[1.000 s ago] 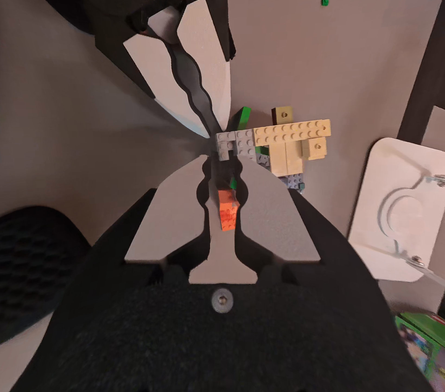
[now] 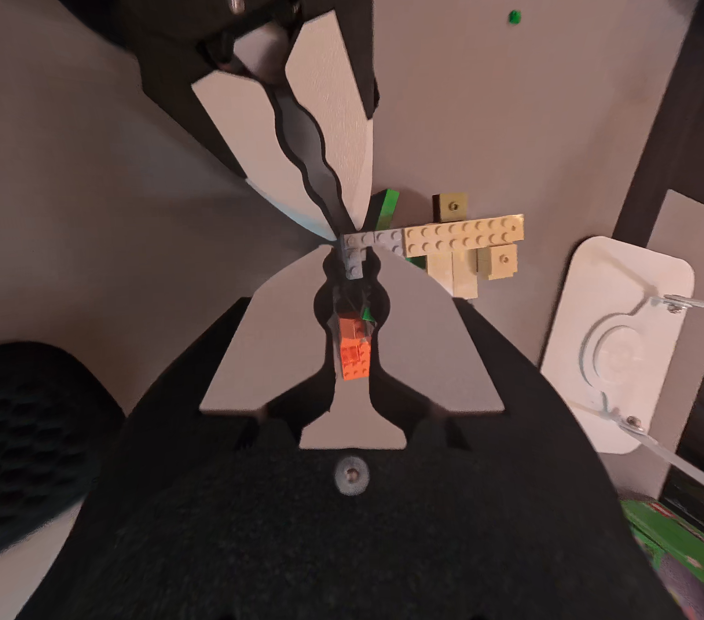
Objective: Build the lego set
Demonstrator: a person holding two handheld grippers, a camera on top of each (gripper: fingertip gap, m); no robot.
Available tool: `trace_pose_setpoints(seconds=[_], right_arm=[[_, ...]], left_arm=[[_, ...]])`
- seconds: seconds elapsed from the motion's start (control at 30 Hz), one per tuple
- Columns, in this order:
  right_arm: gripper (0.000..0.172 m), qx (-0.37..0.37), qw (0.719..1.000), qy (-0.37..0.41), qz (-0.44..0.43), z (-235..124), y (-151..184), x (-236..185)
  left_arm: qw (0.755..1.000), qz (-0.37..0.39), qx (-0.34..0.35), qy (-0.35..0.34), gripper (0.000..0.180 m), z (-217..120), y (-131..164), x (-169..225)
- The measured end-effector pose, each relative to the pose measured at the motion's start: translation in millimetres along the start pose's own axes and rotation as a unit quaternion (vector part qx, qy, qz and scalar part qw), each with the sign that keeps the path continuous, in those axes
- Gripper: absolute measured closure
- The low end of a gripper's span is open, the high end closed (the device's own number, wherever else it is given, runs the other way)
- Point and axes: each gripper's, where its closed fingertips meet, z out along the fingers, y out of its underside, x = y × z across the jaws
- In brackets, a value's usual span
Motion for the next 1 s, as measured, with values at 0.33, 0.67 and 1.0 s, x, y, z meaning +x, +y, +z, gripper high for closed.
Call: trace_pose_setpoints(seconds=[0.33,0.67,1.0], right_arm=[[0.148,0.296,0.922,0.177,0.179,-74.3,0.5,14.5],[0.150,0.429,0.819,0.249,0.290,-79.1,63.3,14.2],[0.146,0.412,0.790,0.307,0.336,-64.0,109.3,30.5]], left_arm=[[1.000,0.004,0.020,-0.017,0.164,-5.8,-6.0,-4.1],[0.998,0.002,0.033,-0.046,0.152,-5.4,-8.2,-8.1],[0.986,-0.037,0.074,-0.148,0.180,-22.7,-27.2,-34.4]])
